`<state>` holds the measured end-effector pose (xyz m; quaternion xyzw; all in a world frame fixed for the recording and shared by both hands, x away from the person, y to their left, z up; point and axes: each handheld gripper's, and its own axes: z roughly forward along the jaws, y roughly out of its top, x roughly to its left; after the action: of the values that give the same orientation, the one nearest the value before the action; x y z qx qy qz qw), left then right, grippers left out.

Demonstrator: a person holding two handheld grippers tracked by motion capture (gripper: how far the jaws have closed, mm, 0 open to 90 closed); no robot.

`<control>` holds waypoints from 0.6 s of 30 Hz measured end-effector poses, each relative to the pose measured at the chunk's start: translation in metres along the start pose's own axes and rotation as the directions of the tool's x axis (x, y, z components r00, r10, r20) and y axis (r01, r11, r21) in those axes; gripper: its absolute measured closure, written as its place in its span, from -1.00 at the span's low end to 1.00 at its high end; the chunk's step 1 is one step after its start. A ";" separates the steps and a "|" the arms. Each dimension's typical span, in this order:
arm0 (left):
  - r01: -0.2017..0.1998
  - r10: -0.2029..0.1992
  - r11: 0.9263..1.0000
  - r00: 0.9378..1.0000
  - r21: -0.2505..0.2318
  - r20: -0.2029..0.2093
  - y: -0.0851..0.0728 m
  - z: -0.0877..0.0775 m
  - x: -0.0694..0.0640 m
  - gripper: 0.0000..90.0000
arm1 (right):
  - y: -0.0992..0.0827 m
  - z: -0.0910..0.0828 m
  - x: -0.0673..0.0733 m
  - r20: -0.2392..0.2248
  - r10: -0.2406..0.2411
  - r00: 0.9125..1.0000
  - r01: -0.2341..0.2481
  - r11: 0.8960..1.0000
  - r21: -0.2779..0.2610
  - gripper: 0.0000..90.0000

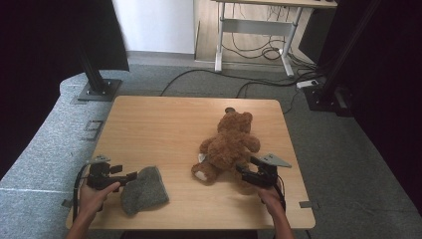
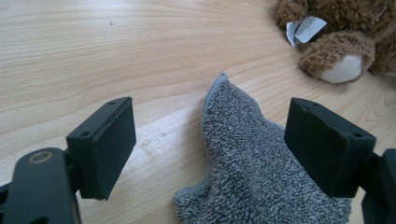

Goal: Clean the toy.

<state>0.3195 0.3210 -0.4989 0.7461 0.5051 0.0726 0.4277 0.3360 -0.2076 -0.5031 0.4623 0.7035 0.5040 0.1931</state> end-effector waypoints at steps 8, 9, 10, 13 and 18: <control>-0.024 0.024 1.000 0.999 0.008 -0.020 -0.002 0.000 -0.006 -0.60 | -0.011 -0.032 -0.014 -0.010 0.000 1.000 0.000 1.000 -0.015 -0.43; -0.031 0.031 0.999 0.999 0.010 -0.026 -0.003 -0.001 -0.007 -0.60 | -0.013 -0.035 -0.017 -0.006 0.004 1.000 -0.004 1.000 -0.013 -0.43; -0.033 0.034 0.999 0.999 0.009 -0.030 -0.004 -0.001 -0.007 -0.60 | -0.014 -0.037 -0.019 -0.001 0.008 1.000 -0.008 1.000 -0.010 -0.43; -0.037 0.037 0.999 0.998 0.017 -0.044 -0.009 -0.002 -0.009 -0.59 | -0.020 -0.046 -0.028 0.014 0.023 1.000 -0.023 1.000 -0.007 -0.43; -0.045 0.046 0.999 0.998 0.023 -0.052 -0.020 -0.004 -0.010 -0.58 | -0.032 -0.057 -0.039 0.035 0.051 0.998 -0.051 0.999 -0.002 -0.42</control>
<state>0.2987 0.3171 -0.5075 0.7599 0.4997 0.0962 0.4044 0.2992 -0.2731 -0.5151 0.4888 0.6877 0.5012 0.1925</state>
